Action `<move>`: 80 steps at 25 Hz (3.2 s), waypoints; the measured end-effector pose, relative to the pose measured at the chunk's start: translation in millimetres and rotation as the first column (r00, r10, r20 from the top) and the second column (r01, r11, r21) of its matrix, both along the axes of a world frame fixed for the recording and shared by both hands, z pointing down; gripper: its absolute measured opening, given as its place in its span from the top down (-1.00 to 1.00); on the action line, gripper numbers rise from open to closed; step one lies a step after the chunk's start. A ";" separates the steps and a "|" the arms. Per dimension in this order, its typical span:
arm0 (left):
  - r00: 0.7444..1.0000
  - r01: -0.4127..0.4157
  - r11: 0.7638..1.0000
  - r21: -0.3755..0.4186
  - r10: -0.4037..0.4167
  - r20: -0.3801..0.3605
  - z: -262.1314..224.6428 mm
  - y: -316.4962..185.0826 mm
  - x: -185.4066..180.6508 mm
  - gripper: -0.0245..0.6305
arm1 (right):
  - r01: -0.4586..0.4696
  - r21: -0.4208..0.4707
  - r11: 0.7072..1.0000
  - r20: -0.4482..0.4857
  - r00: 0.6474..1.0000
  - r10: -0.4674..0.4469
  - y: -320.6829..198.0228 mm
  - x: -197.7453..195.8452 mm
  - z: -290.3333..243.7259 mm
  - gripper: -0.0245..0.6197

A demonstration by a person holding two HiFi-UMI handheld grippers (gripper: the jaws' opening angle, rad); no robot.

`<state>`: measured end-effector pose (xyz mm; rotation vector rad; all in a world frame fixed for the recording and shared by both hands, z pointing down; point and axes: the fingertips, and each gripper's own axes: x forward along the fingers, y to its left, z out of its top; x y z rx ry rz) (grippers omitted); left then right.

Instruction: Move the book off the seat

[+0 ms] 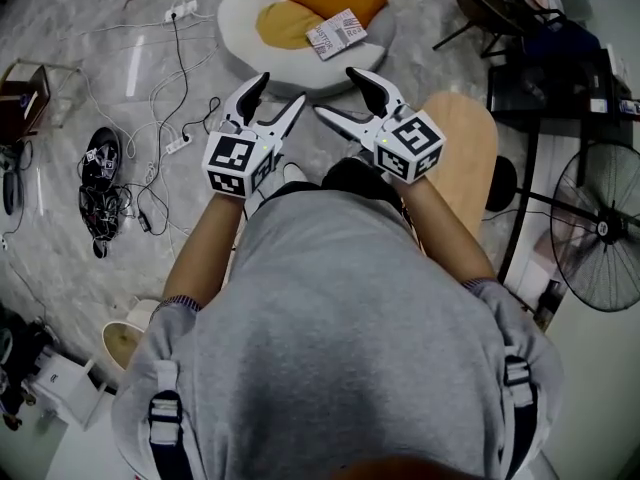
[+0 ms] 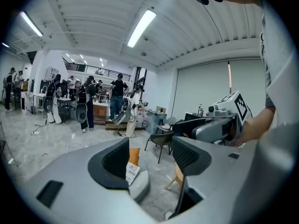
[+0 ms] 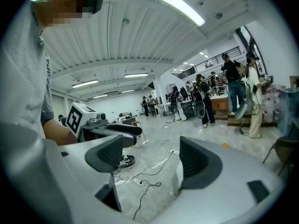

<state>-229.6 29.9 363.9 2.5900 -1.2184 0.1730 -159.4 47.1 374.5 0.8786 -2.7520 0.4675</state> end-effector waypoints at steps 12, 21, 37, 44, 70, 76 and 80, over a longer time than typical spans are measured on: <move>0.999 0.016 0.999 -0.041 -0.015 0.039 19.2 -101.9 20.5 -0.03 | -0.010 -0.032 0.999 0.022 1.000 0.010 -113.0 29.5 22.9 -0.28; 0.995 0.066 0.995 -0.080 -0.060 0.078 18.4 -196.2 59.8 -0.03 | 0.019 -0.057 0.998 0.038 0.999 -0.017 -213.8 75.3 29.9 -0.27; 0.994 0.027 0.991 -0.133 -0.013 0.109 37.5 -293.0 86.8 0.01 | -0.071 -0.118 0.990 0.047 0.996 0.077 -304.2 118.1 57.0 -0.26; 0.987 -0.113 0.984 -0.140 0.127 0.094 44.4 -347.6 66.3 0.03 | -0.221 -0.131 0.966 0.019 0.974 0.226 -346.0 101.5 64.5 -0.27; 0.796 -0.502 0.751 -0.428 0.595 0.111 284.4 -476.9 145.4 0.05 | -0.717 -0.376 0.587 -0.122 0.666 0.736 -425.0 157.8 292.2 -0.26; 0.787 -0.476 0.730 -0.490 0.603 0.133 375.7 -483.1 169.8 0.05 | -0.717 -0.497 0.488 -0.171 0.633 0.755 -412.7 174.3 396.5 -0.26; 0.764 -0.457 0.688 -0.563 0.628 0.148 444.3 -481.0 176.5 0.05 | -0.710 -0.562 0.423 -0.181 0.605 0.775 -411.7 183.2 466.7 -0.28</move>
